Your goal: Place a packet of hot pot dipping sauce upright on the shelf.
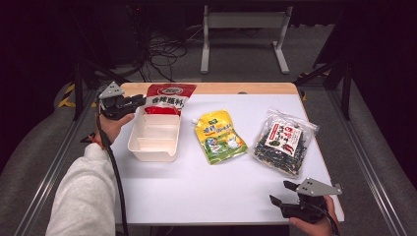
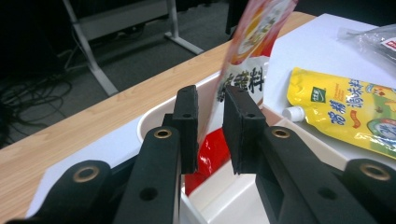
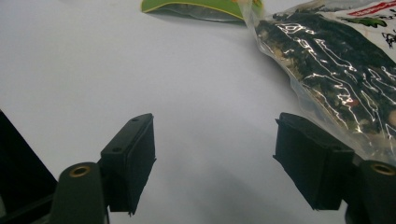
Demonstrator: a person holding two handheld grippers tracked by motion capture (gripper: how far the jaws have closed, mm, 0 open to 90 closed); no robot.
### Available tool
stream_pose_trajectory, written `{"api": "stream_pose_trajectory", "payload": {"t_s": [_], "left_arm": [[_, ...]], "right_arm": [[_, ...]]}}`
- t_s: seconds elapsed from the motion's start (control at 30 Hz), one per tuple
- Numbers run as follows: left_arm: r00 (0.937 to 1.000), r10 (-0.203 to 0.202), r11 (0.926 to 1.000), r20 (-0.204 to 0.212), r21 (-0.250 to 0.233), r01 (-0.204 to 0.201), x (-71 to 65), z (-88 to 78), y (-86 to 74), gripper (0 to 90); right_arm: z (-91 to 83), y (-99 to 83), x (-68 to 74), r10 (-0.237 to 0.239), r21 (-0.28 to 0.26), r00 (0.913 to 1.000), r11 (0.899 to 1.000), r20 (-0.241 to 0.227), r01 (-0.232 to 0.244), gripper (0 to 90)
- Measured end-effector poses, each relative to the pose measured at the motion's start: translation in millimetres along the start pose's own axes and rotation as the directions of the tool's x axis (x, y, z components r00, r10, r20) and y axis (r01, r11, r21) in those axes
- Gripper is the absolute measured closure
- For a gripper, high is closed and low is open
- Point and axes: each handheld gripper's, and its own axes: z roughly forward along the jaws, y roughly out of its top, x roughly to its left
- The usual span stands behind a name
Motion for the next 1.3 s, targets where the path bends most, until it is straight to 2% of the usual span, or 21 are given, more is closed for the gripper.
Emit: {"api": "stream_pose_trajectory", "payload": {"t_s": [0.2,0.27,0.3,0.5,0.6,0.67,0.7,0.73,0.77,0.8,0.87,0.9,0.93,0.97,1.0,1.03,1.1,1.2,1.3], "left_arm": [[0.9996,0.027,0.9991,-0.003,-0.031,-0.027,-23.7,-27.3,-4.1,67.6],[0.9991,0.041,0.9984,0.005,-0.038,-0.041,-33.0,-34.2,-5.7,64.6],[0.9991,0.041,0.9984,0.005,-0.038,-0.041,-33.0,-34.2,-5.7,63.2],[0.9974,0.072,0.9955,0.001,-0.062,-0.072,-61.0,-55.5,-11.4,54.2],[0.9952,0.097,0.9935,0.011,-0.061,-0.096,-74.2,-63.5,-15.4,51.9],[0.9936,0.111,0.9922,0.021,-0.059,-0.11,-88.6,-71.6,-21.9,47.7],[0.9936,0.111,0.9922,0.021,-0.059,-0.11,-88.6,-71.6,-21.9,46.5],[0.9938,0.108,0.9924,0.025,-0.061,-0.107,-96.2,-74.9,-25.2,46.5],[0.992,0.125,0.991,0.021,-0.053,-0.123,-102.1,-78.0,-27.3,44.7],[0.9925,0.118,0.9917,0.033,-0.056,-0.116,-109.1,-81.0,-30.3,42.5],[0.9906,0.132,0.99,0.037,-0.057,-0.129,-121.5,-86.4,-35.3,39.9],[0.9872,0.152,0.9874,0.047,-0.051,-0.15,-135.4,-91.4,-43.0,37.6],[0.9872,0.152,0.9874,0.047,-0.051,-0.15,-135.4,-91.4,-43.0,36.5],[0.9866,0.151,0.9879,0.062,-0.044,-0.149,-144.0,-92.6,-49.2,36.5],[0.9852,0.153,0.9879,0.077,-0.035,-0.151,-150.7,-92.8,-54.3,34.3],[0.984,0.144,0.9896,0.105,-0.025,-0.142,-157.3,-92.2,-59.9,32.6],[0.9799,0.151,0.9881,0.13,0.007,-0.154,-169.2,-90.3,-70.4,30.4],[0.9782,0.133,0.9885,0.159,0.051,-0.142,-179.3,-85.0,-85.7,26.4],[0.9748,0.131,0.9835,0.18,0.099,-0.151,-187.0,-77.0,-99.0,23.2]], "right_arm": [[1.4,7.5,-2.2,-0.013,-0.018,0.9998,1.0,-0.013,0.013,32.5],[3.6,11.0,-2.9,-0.025,-0.019,0.9995,1.0,-0.022,0.024,33.3],[3.6,11.0,-2.9,-0.025,-0.019,0.9995,1.0,-0.022,0.024,33.3],[9.1,20.7,-8.2,-0.043,-0.032,0.9988,0.999,-0.023,0.042,38.5],[8.8,23.2,-14.2,-0.032,-0.04,0.9994,0.999,-0.01,0.032,41.4],[5.6,25.1,-23.2,-0.016,-0.056,0.9997,0.998,0.016,0.017,43.6],[5.6,25.1,-23.2,-0.016,-0.056,0.9997,0.998,0.016,0.017,43.6],[3.4,26.0,-28.5,-0.006,-0.067,0.9995,0.998,0.032,0.008,43.7],[1.2,26.4,-34.6,0.003,-0.074,0.9986,0.997,0.053,0.001,44.1],[-0.4,26.3,-40.0,0.019,-0.079,0.9975,0.997,0.067,-0.014,44.2],[-2.4,25.5,-50.5,0.056,-0.083,0.9951,0.995,0.082,-0.049,42.9],[-3.6,23.9,-62.3,0.078,-0.078,0.9892,0.995,0.125,-0.068,40.6],[-3.6,23.9,-62.3,0.078,-0.078,0.9892,0.995,0.125,-0.068,40.6],[-3.8,22.5,-69.0,0.096,-0.076,0.986,0.993,0.137,-0.086,39.1],[-3.0,20.4,-78.7,0.143,-0.079,0.9808,0.988,0.133,-0.134,35.6],[-2.0,19.0,-85.7,0.17,-0.077,0.9748,0.984,0.144,-0.16,34.0],[-0.6,16.5,-98.8,0.199,-0.081,0.9643,0.979,0.174,-0.188,32.0],[4.3,13.7,-116.9,0.265,-0.068,0.9454,0.964,0.189,-0.257,26.8],[12.1,12.4,-130.7,0.311,-0.054,0.9324,0.95,0.185,-0.306,22.7]]}}
